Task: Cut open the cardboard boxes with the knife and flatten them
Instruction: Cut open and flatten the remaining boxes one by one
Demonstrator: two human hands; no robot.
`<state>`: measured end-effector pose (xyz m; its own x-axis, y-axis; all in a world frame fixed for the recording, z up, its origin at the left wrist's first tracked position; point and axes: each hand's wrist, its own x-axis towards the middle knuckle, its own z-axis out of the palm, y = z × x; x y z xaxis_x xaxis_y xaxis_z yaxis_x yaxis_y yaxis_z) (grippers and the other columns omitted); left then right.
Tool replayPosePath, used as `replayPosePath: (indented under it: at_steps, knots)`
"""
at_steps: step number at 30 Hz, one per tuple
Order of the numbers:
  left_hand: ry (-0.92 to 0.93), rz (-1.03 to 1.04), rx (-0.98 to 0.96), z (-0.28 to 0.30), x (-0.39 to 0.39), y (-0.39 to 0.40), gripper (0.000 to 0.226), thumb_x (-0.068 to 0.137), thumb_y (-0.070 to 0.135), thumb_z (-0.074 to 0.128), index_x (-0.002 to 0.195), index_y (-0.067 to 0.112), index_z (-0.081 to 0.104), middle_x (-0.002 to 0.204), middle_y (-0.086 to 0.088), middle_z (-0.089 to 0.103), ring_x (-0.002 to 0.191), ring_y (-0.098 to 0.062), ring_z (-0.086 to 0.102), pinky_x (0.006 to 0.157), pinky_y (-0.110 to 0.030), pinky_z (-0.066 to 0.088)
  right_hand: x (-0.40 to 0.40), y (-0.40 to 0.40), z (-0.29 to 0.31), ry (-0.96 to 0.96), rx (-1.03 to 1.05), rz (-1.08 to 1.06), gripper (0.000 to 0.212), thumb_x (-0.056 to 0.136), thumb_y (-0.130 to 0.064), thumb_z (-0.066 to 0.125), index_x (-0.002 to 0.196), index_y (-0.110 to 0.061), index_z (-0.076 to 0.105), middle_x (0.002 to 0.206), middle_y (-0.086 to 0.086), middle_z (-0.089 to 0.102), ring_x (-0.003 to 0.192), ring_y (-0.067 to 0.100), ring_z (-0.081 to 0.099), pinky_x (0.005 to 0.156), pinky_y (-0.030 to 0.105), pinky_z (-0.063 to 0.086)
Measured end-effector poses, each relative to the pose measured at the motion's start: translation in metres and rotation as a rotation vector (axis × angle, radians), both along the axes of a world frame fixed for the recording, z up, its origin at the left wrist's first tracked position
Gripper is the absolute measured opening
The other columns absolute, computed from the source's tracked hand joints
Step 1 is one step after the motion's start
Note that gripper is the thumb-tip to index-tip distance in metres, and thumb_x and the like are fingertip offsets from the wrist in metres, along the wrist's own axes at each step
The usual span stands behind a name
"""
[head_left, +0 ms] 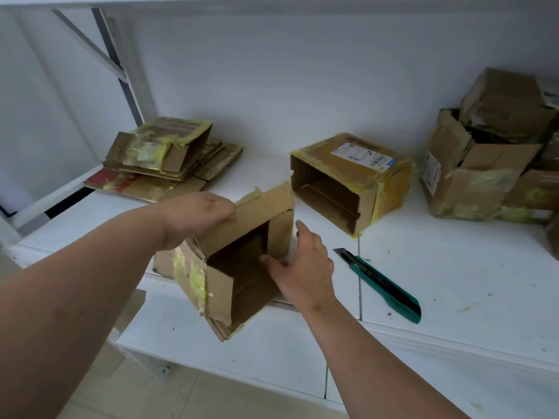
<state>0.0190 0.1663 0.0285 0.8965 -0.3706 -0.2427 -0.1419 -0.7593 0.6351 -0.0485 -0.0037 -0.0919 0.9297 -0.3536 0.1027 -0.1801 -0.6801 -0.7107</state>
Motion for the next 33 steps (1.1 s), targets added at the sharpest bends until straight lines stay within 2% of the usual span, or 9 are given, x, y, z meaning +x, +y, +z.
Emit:
replayPosePath:
  at_steps: [5, 9, 13, 15, 18, 21, 25, 29, 33]
  knots:
    - [0.064, -0.042, -0.050, -0.002, -0.007, 0.000, 0.035, 0.074, 0.051, 0.047, 0.076, 0.021, 0.066, 0.093, -0.010, 0.053, 0.092, -0.030, 0.050, 0.077, -0.038, 0.036, 0.011, 0.002, 0.000, -0.029, 0.088, -0.124, 0.094, 0.078, -0.063, 0.070, 0.150, -0.026, 0.024, 0.143, -0.003, 0.052, 0.129, 0.025, 0.051, 0.111, 0.049, 0.031]
    - [0.059, -0.062, -0.069, -0.011, 0.002, 0.002, 0.032, 0.098, 0.040, 0.049, 0.099, 0.014, 0.069, 0.106, -0.010, 0.055, 0.101, -0.029, 0.051, 0.081, -0.037, 0.039, 0.008, 0.003, 0.000, -0.049, 0.112, -0.094, 0.065, 0.090, -0.047, 0.059, 0.145, -0.026, 0.032, 0.128, -0.004, 0.061, 0.112, 0.024, 0.060, 0.105, 0.046, 0.041]
    - [0.065, -0.048, -0.115, -0.016, 0.003, 0.001, 0.040, 0.085, 0.051, 0.054, 0.100, 0.016, 0.071, 0.110, -0.011, 0.059, 0.105, -0.030, 0.053, 0.089, -0.045, 0.045, -0.001, -0.014, 0.001, -0.115, 0.211, -0.159, 0.031, 0.099, -0.017, 0.041, 0.130, -0.011, 0.045, 0.081, 0.002, 0.059, 0.071, 0.017, 0.058, 0.063, 0.037, 0.053]
    - [0.085, -0.059, -0.122, -0.020, 0.003, -0.004, 0.048, 0.079, 0.054, 0.053, 0.102, 0.015, 0.071, 0.113, -0.012, 0.060, 0.108, -0.031, 0.054, 0.092, -0.045, 0.045, -0.006, -0.022, 0.002, -0.102, 0.206, -0.179, 0.027, 0.099, -0.013, 0.042, 0.125, -0.011, 0.045, 0.075, 0.003, 0.056, 0.064, 0.017, 0.056, 0.060, 0.040, 0.054]
    - [0.099, -0.133, -0.058, -0.032, 0.002, -0.016, 0.038, 0.091, 0.059, 0.053, 0.099, 0.028, 0.074, 0.114, 0.000, 0.061, 0.110, -0.022, 0.055, 0.098, -0.038, 0.043, -0.011, -0.028, 0.005, -0.139, 0.334, -0.213, 0.041, 0.096, -0.012, 0.051, 0.136, -0.020, 0.041, 0.088, -0.007, 0.060, 0.084, 0.017, 0.064, 0.077, 0.035, 0.056]
    - [0.103, -0.189, 0.045, -0.051, 0.002, -0.025, 0.040, 0.094, 0.055, 0.049, 0.120, 0.032, 0.069, 0.137, 0.006, 0.052, 0.125, -0.020, 0.048, 0.111, -0.036, 0.034, -0.015, -0.037, 0.006, -0.290, 0.452, -0.328, 0.046, 0.096, -0.006, 0.050, 0.140, -0.019, 0.043, 0.117, -0.007, 0.053, 0.112, 0.017, 0.056, 0.105, 0.036, 0.045]
    - [-0.068, -0.407, 0.383, -0.081, 0.002, -0.025, 0.069, 0.089, 0.033, 0.067, 0.150, 0.033, 0.036, 0.162, 0.009, 0.014, 0.145, -0.016, 0.025, 0.115, -0.028, 0.024, -0.013, -0.045, 0.003, -0.362, 0.087, -0.184, 0.042, 0.096, -0.009, 0.048, 0.137, -0.015, 0.052, 0.138, 0.002, 0.047, 0.126, 0.017, 0.045, 0.111, 0.040, 0.038]
    - [-0.103, -0.404, 0.420, -0.099, 0.001, -0.025, 0.087, 0.087, 0.038, 0.068, 0.156, 0.027, 0.017, 0.164, 0.004, -0.003, 0.150, -0.019, 0.005, 0.120, -0.032, 0.017, -0.006, -0.041, -0.007, 0.043, -0.360, 0.242, 0.056, 0.103, -0.043, 0.034, 0.155, -0.025, 0.026, 0.163, -0.003, 0.023, 0.151, 0.017, 0.012, 0.124, 0.044, 0.007]
    - [-0.265, -0.300, 0.634, -0.110, 0.007, -0.008, 0.104, 0.080, 0.080, 0.043, 0.156, 0.029, -0.007, 0.163, 0.005, -0.016, 0.149, -0.019, -0.019, 0.121, -0.042, -0.005, -0.006, -0.036, -0.017, 0.325, -0.603, 0.350, 0.062, 0.101, -0.056, 0.020, 0.157, -0.029, 0.017, 0.167, -0.004, 0.006, 0.153, 0.017, -0.001, 0.118, 0.051, -0.015]
